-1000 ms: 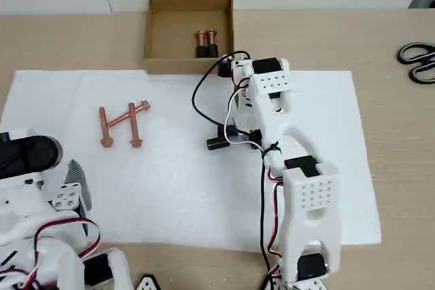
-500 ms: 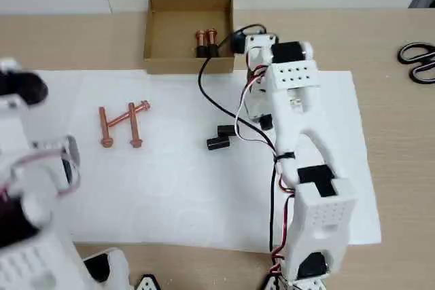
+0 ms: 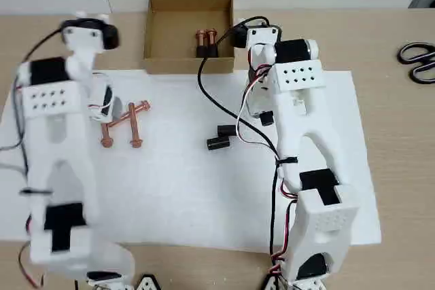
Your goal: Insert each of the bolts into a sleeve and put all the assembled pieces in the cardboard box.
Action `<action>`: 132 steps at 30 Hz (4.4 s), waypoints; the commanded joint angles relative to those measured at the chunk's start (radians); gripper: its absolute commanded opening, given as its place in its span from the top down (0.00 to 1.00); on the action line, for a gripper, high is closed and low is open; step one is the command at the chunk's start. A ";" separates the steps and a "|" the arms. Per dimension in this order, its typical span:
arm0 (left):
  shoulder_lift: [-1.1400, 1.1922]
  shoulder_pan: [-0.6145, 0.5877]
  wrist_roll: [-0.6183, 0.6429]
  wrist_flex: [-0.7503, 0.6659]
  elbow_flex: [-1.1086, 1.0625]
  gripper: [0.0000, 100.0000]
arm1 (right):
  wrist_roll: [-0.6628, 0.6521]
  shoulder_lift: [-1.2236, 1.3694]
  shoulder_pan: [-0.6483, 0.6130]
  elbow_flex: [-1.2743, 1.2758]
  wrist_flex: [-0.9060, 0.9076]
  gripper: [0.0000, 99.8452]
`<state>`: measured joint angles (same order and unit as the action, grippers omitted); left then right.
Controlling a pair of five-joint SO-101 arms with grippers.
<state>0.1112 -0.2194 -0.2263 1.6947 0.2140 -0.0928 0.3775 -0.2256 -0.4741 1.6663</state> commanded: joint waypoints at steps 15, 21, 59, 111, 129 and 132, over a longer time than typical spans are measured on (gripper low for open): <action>0.512 0.015 -0.161 -0.035 0.487 0.84 | -0.005 -0.070 0.005 0.041 -0.002 1.00; 0.594 0.052 -0.094 0.057 0.529 0.84 | -0.005 -0.070 0.005 0.041 -0.002 1.00; 0.605 0.129 0.212 0.025 0.348 0.95 | -0.002 -0.070 0.005 0.041 -0.013 1.00; -0.037 0.186 -1.134 0.058 -0.288 0.99 | -0.006 -0.077 0.082 0.040 -0.005 1.00; -0.037 0.186 -1.255 -0.002 -0.364 0.92 | -0.005 -0.077 0.081 0.040 -0.004 1.00; -0.037 0.186 -1.250 -0.005 -0.364 0.90 | -0.005 -0.077 0.081 0.040 -0.004 1.00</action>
<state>0.1235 -0.0276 -1.3372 1.7070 -0.1542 -0.0928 0.3775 -0.1519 -0.4296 1.6663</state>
